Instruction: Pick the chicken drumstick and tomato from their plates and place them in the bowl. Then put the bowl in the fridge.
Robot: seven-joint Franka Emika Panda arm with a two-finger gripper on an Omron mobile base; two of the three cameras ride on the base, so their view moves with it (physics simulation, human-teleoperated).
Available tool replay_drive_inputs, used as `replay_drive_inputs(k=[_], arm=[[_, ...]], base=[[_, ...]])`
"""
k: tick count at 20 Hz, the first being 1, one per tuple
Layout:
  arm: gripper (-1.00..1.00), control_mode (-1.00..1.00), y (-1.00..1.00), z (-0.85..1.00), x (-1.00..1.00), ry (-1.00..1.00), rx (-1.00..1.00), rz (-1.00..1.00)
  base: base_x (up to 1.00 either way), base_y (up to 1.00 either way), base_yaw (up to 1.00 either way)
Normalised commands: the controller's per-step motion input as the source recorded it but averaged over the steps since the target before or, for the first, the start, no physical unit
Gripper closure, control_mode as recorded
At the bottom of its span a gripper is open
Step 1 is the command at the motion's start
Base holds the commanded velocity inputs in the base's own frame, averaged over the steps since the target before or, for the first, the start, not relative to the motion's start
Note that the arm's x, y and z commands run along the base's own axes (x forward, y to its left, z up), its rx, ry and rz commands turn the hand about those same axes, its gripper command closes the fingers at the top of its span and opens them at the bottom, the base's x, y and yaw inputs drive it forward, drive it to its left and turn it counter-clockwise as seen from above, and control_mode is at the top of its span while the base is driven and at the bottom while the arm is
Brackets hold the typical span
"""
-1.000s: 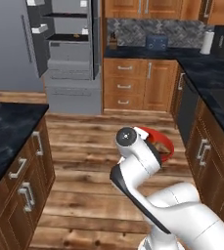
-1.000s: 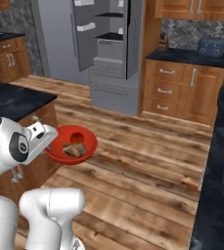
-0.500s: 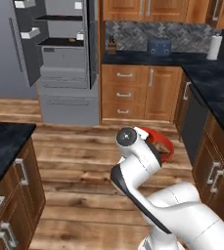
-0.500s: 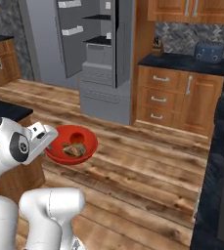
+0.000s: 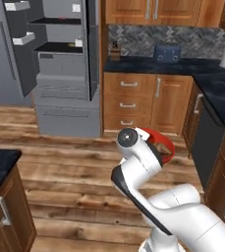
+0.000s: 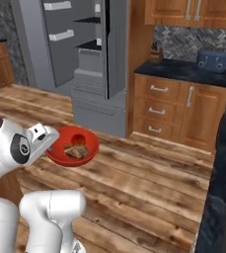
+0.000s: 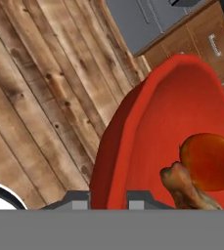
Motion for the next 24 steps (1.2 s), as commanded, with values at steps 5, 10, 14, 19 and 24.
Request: replay_drive_inputs(k=[5, 10, 14, 19, 24], arm=[[1.00, 1.00, 0.00, 0.00, 0.00, 0.00, 0.00, 0.00], [1.00, 1.00, 0.00, 0.00, 0.00, 0.00, 0.00, 0.00], [1.00, 1.00, 0.00, 0.00, 0.00, 0.00, 0.00, 0.00], [1.00, 1.00, 0.00, 0.00, 0.00, 0.00, 0.00, 0.00], [1.00, 1.00, 0.00, 0.00, 0.00, 0.00, 0.00, 0.00]], base=[[0.84, 0.02, 0.23], [0.82, 0.01, 0.23], [0.81, 0.02, 0.24], [0.69, 0.05, 0.33], [0.64, 0.01, 0.47]])
